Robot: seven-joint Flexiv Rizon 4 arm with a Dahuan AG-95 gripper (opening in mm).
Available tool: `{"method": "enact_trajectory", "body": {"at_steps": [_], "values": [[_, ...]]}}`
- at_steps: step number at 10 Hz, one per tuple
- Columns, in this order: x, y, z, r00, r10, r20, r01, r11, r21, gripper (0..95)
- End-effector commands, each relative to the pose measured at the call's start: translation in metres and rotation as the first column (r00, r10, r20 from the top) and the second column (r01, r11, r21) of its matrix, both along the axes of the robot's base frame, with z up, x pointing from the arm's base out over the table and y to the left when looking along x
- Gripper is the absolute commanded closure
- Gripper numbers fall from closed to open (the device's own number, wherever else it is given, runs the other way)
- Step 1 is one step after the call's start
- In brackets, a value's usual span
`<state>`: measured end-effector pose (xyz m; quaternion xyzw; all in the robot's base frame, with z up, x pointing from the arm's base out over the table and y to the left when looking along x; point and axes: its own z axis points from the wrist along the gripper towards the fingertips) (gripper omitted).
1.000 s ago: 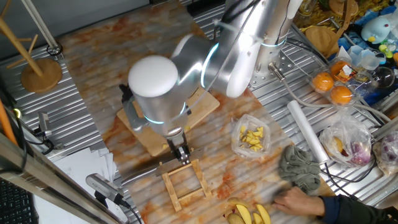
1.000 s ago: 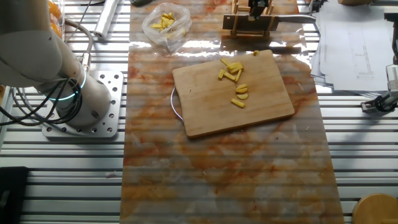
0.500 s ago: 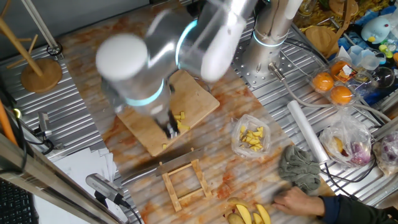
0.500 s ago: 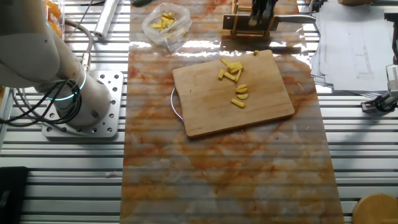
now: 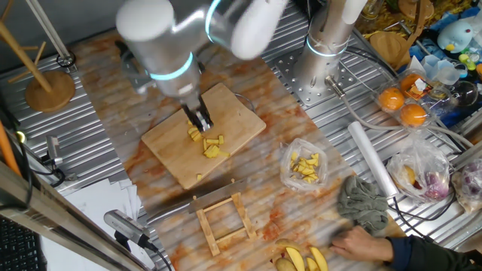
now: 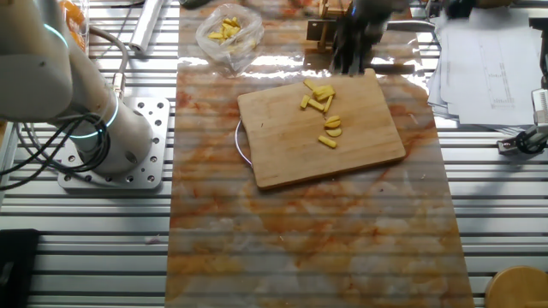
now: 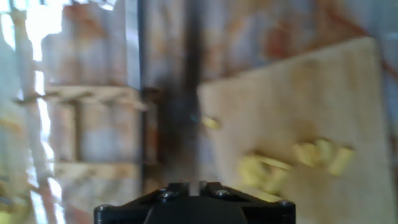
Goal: Chop the potatoes
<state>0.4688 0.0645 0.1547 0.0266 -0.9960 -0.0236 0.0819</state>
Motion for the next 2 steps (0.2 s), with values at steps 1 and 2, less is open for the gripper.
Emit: {"method": "enact_trajectory", "body": {"at_steps": [1,2], "values": [[-0.0256,-0.062,-0.0092,0.998,0.05,0.027,-0.05,0.998,0.024,95.0],[-0.0267,-0.0622,-0.0097,0.998,0.056,0.03,-0.056,0.998,0.026,95.0]]}}
